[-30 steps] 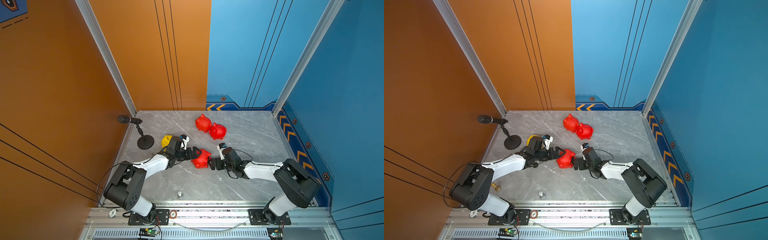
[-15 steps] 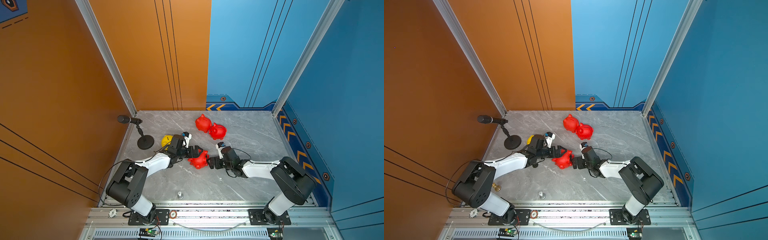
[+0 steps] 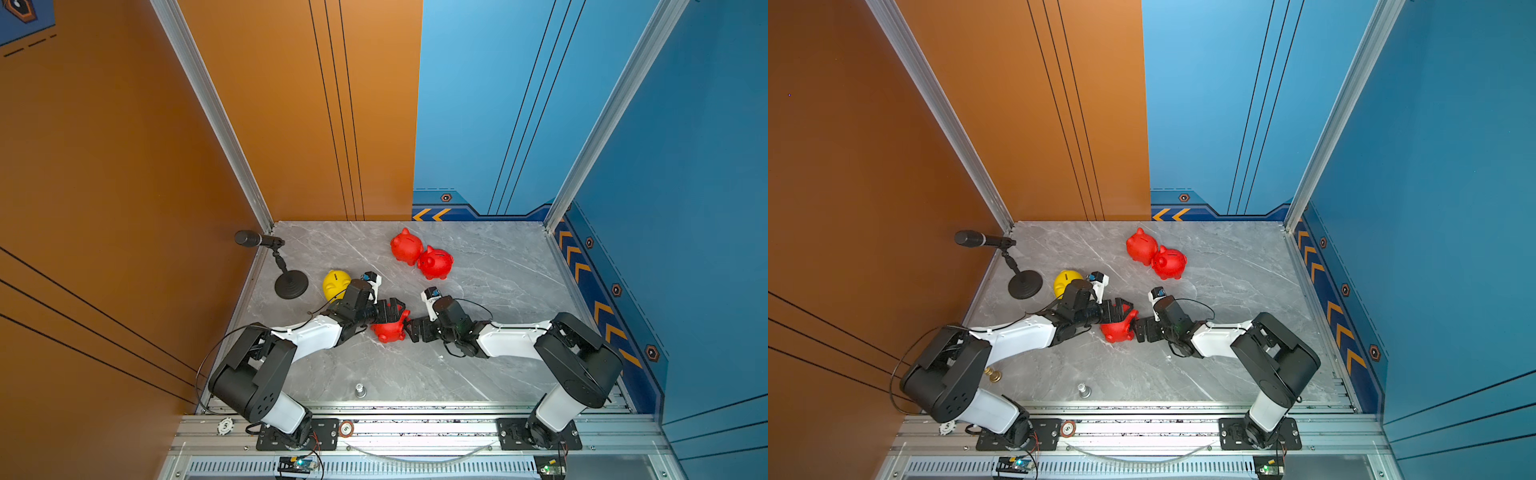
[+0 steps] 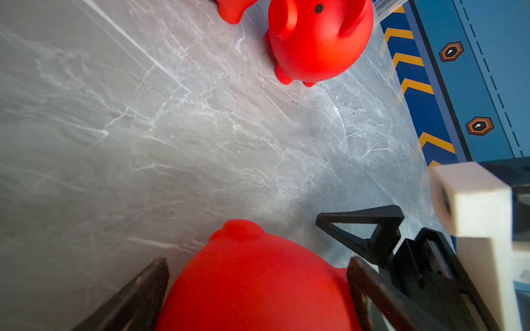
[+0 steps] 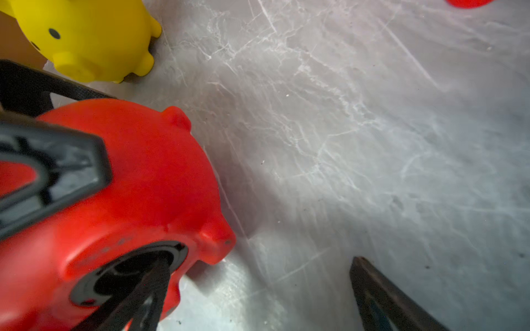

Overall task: Open piggy banks
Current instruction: Adjust the piggy bank at the center of the board.

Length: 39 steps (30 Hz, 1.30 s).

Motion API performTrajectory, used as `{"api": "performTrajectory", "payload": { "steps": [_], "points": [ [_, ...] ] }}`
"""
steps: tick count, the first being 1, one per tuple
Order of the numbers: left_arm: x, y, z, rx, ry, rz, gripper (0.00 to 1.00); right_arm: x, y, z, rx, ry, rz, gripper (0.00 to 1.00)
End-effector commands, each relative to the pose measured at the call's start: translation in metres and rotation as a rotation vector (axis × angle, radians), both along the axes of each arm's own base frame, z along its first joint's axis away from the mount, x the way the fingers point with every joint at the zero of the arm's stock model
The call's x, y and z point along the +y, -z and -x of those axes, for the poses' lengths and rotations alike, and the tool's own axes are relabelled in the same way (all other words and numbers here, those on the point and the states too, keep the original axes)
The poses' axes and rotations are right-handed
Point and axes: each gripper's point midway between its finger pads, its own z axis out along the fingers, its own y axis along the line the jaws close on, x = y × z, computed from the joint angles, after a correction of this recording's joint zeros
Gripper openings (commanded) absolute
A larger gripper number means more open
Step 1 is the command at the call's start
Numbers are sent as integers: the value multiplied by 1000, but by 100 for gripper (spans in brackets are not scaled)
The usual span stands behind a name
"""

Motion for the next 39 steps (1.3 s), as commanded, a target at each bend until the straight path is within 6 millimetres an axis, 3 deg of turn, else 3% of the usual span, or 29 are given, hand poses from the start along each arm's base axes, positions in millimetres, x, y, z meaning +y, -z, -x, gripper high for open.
{"api": "performTrajectory", "payload": {
  "steps": [1,9,14,16,19,25,28,32,39],
  "points": [
    [9,24,21,76,-4,-47,98,13,-16,-8,-32,34,-55,100],
    [12,46,30,119,30,-13,98,6,-29,-1,-59,25,-96,100],
    [13,57,25,199,36,123,99,-19,-30,10,-77,-42,-128,98],
    [13,60,26,215,41,127,99,-36,-34,9,-76,-38,-187,93],
    [11,64,28,236,43,129,99,-44,-41,14,-68,-69,-255,81],
    [10,71,30,239,50,103,99,-23,-56,19,-73,-157,-345,51],
    [11,75,31,244,49,94,99,-9,-62,16,-64,-183,-420,42],
    [12,80,32,251,53,84,100,5,-60,13,-51,-210,-475,36],
    [11,78,32,251,56,83,99,23,-60,8,-72,-241,-522,34]
  ]
}}
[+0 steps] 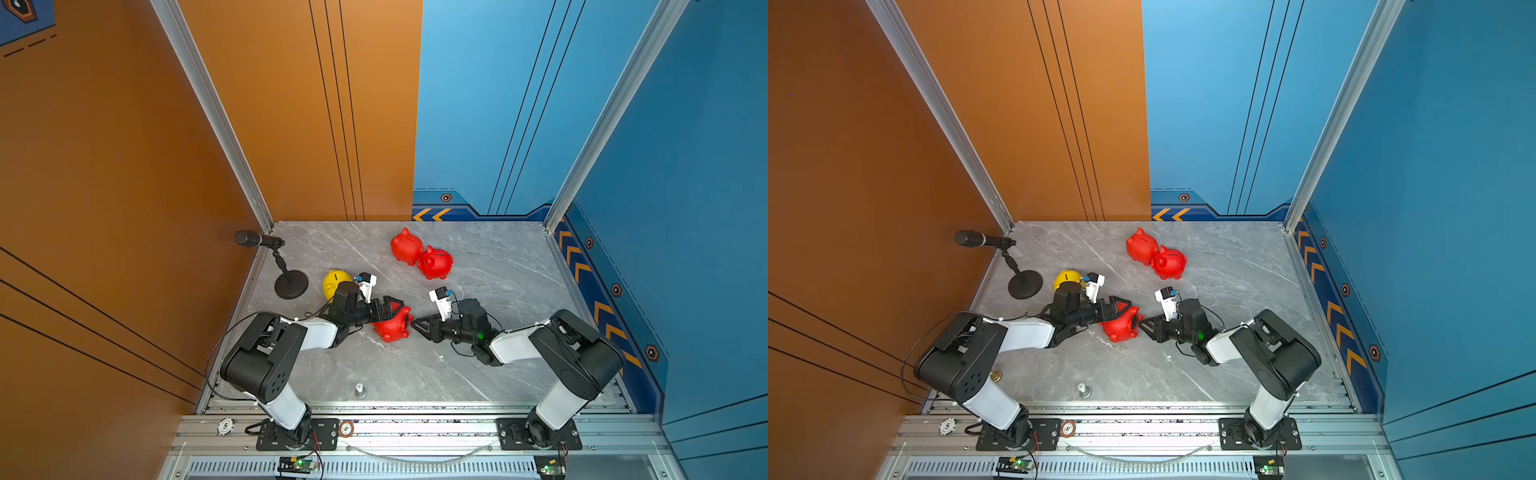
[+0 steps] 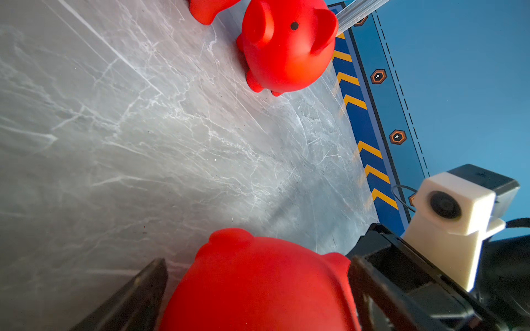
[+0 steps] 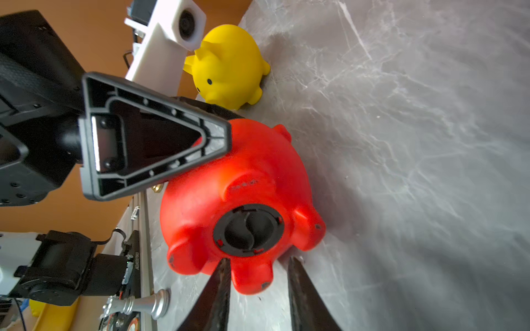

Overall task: Open piggy banks
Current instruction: Adjust the piggy bank at the center of the board, then open the lid on the piggy bank.

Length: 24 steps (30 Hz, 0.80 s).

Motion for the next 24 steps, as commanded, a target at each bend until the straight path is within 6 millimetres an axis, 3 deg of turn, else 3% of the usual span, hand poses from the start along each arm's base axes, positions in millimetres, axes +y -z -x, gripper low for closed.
{"api": "performTrajectory", "payload": {
  "steps": [1,20,24],
  "points": [
    [15,73,40,224,21,-161,100,15,-22,-7,-55,-30,-80,34],
    [12,76,44,234,51,-155,99,33,3,-12,-48,-57,-77,24],
    [7,78,47,234,78,-159,98,38,5,-13,-53,-72,-84,17]
  ]
}}
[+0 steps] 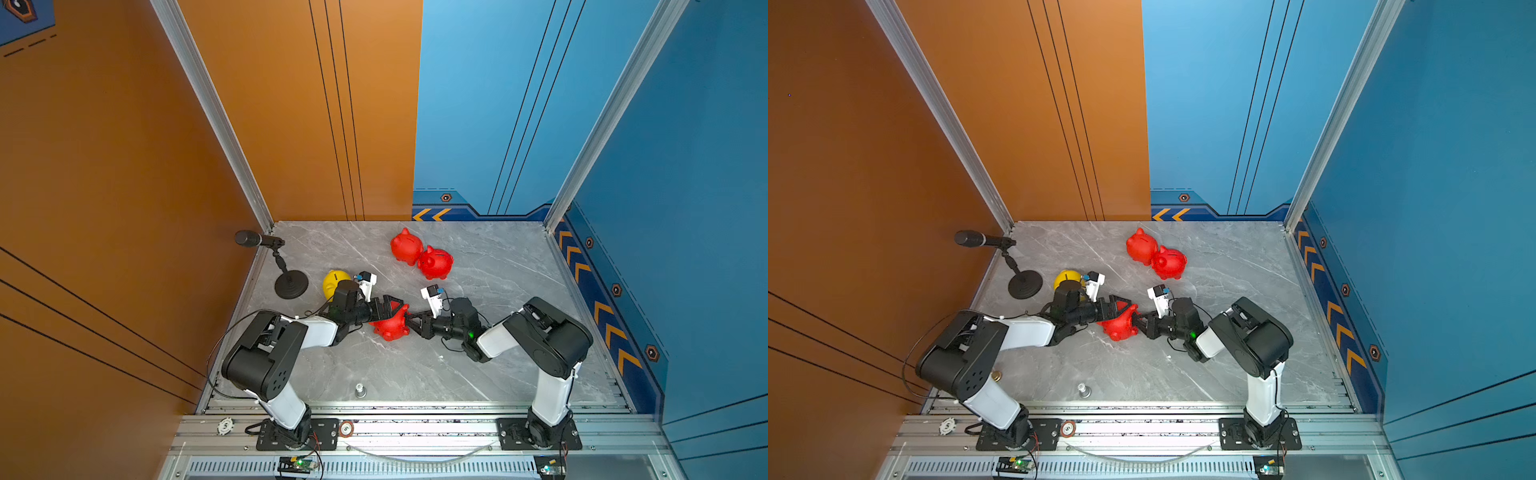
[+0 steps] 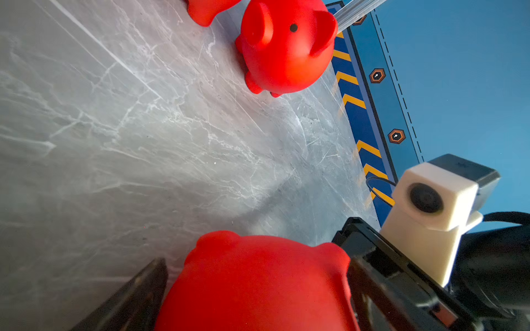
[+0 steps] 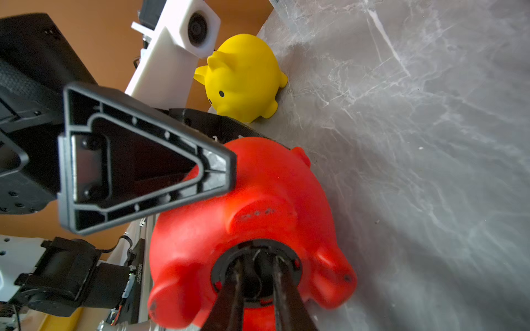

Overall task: Open piggy banks
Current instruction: Open the lid on the piggy bank.

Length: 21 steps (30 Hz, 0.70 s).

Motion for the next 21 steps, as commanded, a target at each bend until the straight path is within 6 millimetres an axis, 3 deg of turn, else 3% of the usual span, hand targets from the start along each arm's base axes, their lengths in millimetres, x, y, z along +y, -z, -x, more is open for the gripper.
{"api": "performTrajectory", "payload": {
  "steps": [1,5,9,11,14,16,21],
  "points": [
    [7,78,50,227,72,-164,98,17,-4,1,-23,-53,-28,15],
    [4,78,52,216,95,-165,98,25,-2,7,-20,-115,-53,12],
    [3,78,51,215,99,-164,97,32,0,13,-8,-169,-60,0],
    [2,78,51,216,105,-163,97,36,0,18,-17,-197,-46,0],
    [1,78,51,209,120,-161,97,36,4,24,-45,-228,22,0],
    [-1,76,52,207,133,-152,97,39,6,38,-86,-270,79,0],
    [-4,71,54,194,166,-132,96,29,12,51,-255,-303,269,0]
  ]
}}
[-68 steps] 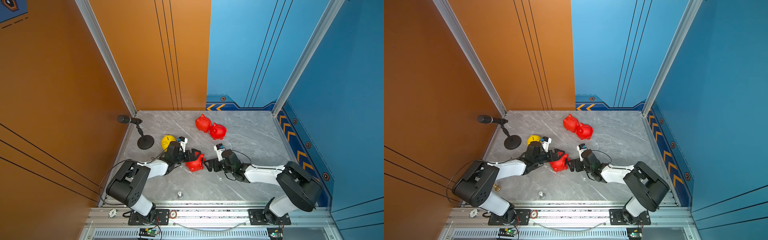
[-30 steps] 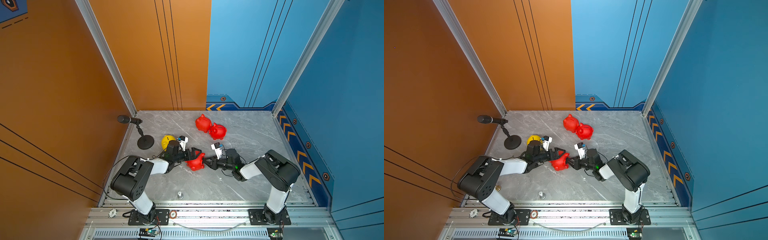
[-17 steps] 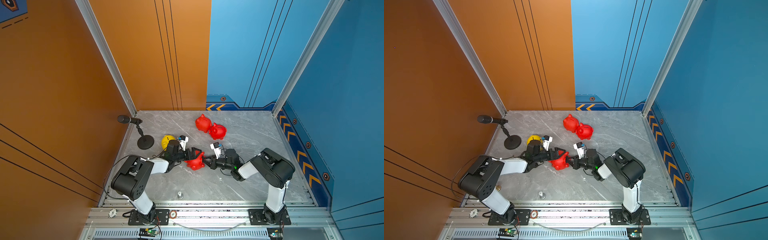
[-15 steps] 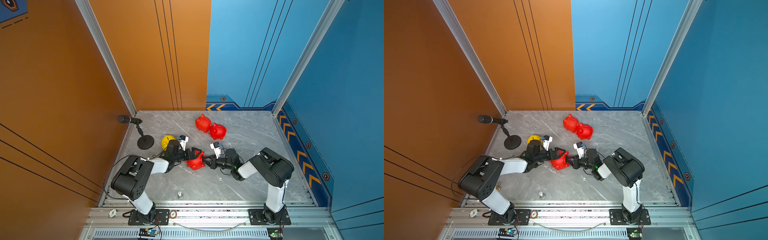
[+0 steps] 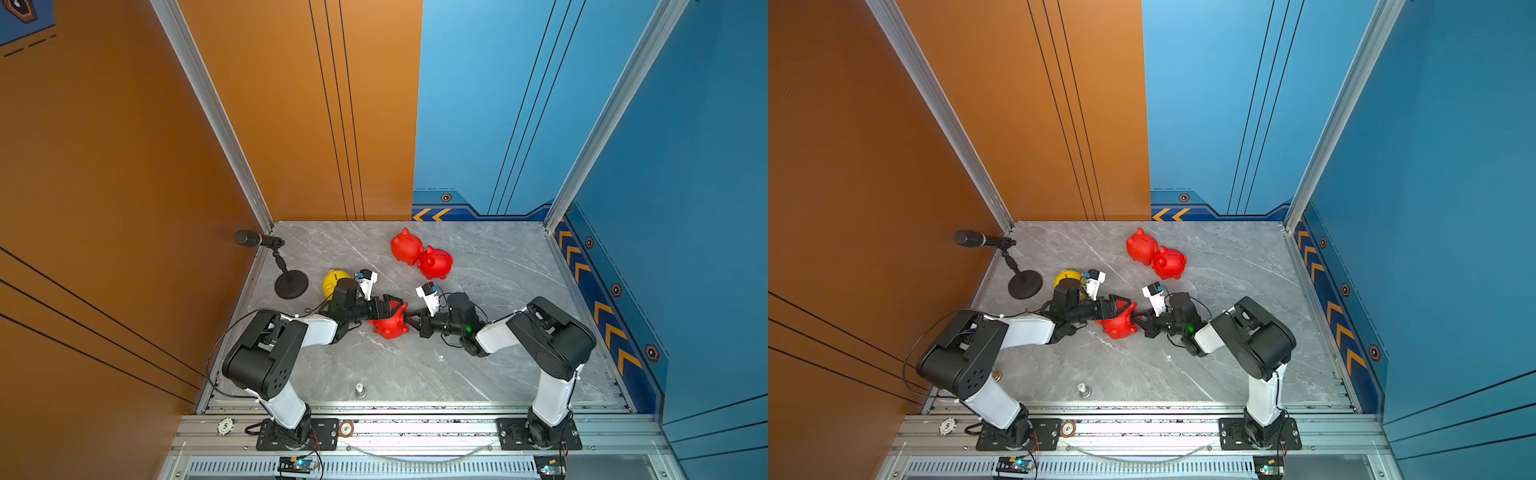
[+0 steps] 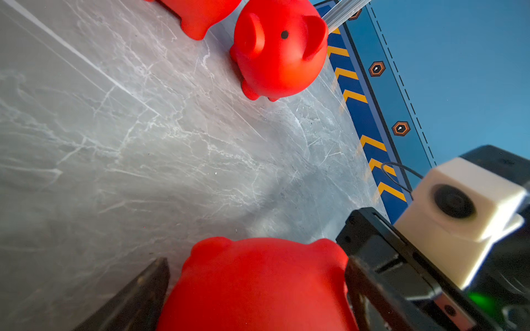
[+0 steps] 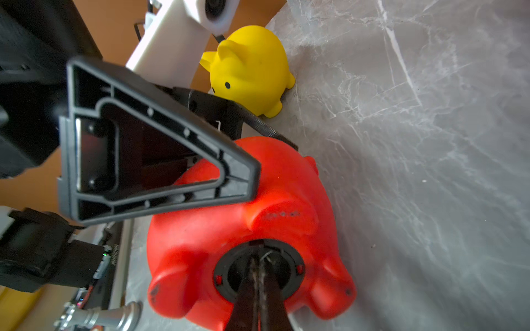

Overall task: Open piggy banks
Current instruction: Open the lid on the piggy bank.

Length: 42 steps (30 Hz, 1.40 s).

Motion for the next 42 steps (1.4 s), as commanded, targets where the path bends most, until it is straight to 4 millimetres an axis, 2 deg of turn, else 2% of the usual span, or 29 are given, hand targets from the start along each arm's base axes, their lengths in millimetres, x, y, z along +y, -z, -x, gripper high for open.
{"api": "performTrajectory", "payload": {
  "steps": [1,8,12,15,22,33,42],
  "points": [
    [-4,70,57,246,115,-112,96,23,17,54,-125,-230,196,0],
    [-4,76,61,268,127,-109,95,7,28,62,-500,-231,399,0],
    [-5,77,63,276,132,-105,96,1,36,59,-622,-167,471,0],
    [-5,79,65,285,139,-104,95,1,34,60,-716,-110,512,0],
    [-8,81,69,305,148,-96,94,-7,32,47,-856,48,692,0],
    [-7,83,66,331,121,-103,94,-25,23,47,-1066,151,975,0],
    [1,79,59,323,84,-133,93,-43,22,62,-1030,163,936,0]
  ]
}}
